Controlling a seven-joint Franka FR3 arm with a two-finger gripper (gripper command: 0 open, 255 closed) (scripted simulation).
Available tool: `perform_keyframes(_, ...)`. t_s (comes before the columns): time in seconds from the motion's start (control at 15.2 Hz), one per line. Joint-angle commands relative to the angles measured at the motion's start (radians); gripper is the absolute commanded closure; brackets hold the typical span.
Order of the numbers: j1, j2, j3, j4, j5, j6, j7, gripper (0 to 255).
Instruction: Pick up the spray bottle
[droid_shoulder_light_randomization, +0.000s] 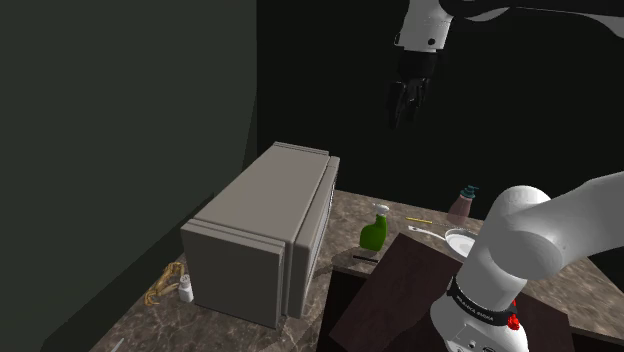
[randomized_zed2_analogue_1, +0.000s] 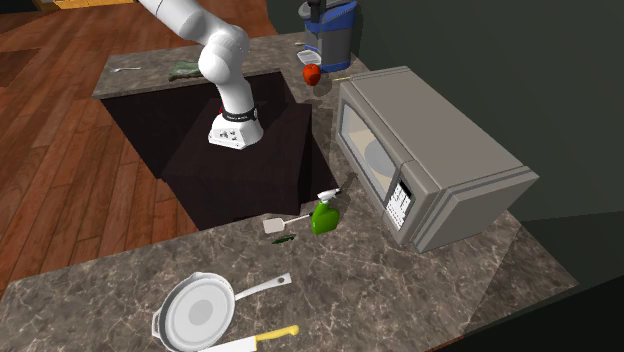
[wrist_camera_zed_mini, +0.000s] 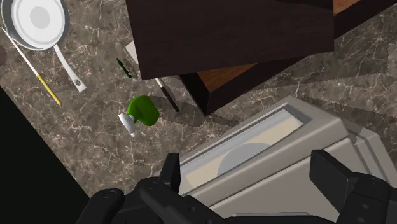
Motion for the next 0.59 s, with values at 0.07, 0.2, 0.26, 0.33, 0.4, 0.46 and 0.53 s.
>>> perform_keyframes(0.07, -0.002, -0.011, -0.018, -0.034, -0.01, 0.026, -0.022, 0)
perform_keyframes(0.2, -0.007, -0.028, -0.055, -0.097, -0.031, 0.079, -0.066, 0)
perform_keyframes(0.26, -0.011, -0.034, -0.074, -0.127, -0.042, 0.106, -0.088, 0)
perform_keyframes(0.33, -0.014, -0.039, -0.093, -0.155, -0.054, 0.134, -0.109, 0)
perform_keyframes(0.4, -0.018, -0.042, -0.113, -0.183, -0.066, 0.161, -0.131, 0)
perform_keyframes(0.46, -0.022, -0.043, -0.134, -0.209, -0.078, 0.19, -0.153, 0)
perform_keyframes(0.53, -0.026, -0.042, -0.154, -0.233, -0.091, 0.219, -0.175, 0)
